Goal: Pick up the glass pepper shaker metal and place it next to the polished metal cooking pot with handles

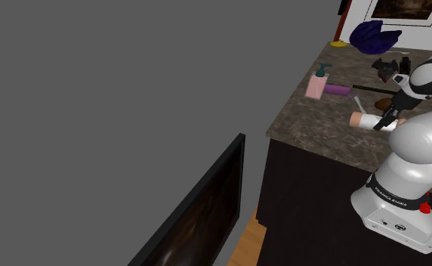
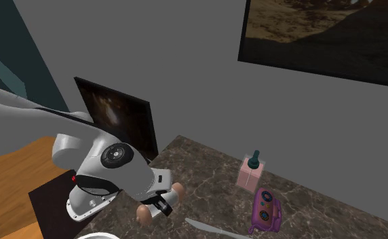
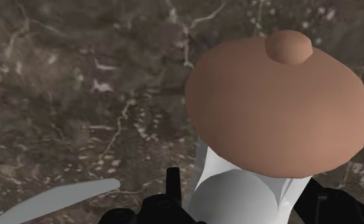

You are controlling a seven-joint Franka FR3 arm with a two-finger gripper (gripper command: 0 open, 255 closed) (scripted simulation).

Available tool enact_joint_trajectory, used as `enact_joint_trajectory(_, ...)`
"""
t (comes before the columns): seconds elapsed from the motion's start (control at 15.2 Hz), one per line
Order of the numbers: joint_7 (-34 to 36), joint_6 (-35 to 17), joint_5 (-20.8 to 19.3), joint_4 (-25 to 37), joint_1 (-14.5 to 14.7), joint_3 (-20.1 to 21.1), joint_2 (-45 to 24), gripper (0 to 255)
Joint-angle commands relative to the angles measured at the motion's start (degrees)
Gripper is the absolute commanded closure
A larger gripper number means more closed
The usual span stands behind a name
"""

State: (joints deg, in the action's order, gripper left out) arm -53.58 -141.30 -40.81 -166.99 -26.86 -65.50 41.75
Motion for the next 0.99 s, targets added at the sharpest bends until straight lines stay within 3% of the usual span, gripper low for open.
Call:
enact_joint_trajectory(0.0,0.00,-0.43,-0.09,-0.08,0.25,-0.31,-0.34,255)
enact_joint_trajectory(0.26,0.00,-0.43,-0.09,-0.08,0.25,-0.32,-0.34,255)
enact_joint_trajectory(0.33,0.01,-0.43,-0.09,-0.08,0.26,-0.32,-0.34,0)
enact_joint_trajectory(0.66,0.01,-0.42,-0.08,-0.07,0.26,-0.31,-0.34,0)
enact_joint_trajectory(0.92,-0.93,11.76,3.24,1.84,-5.28,7.84,9.02,0)
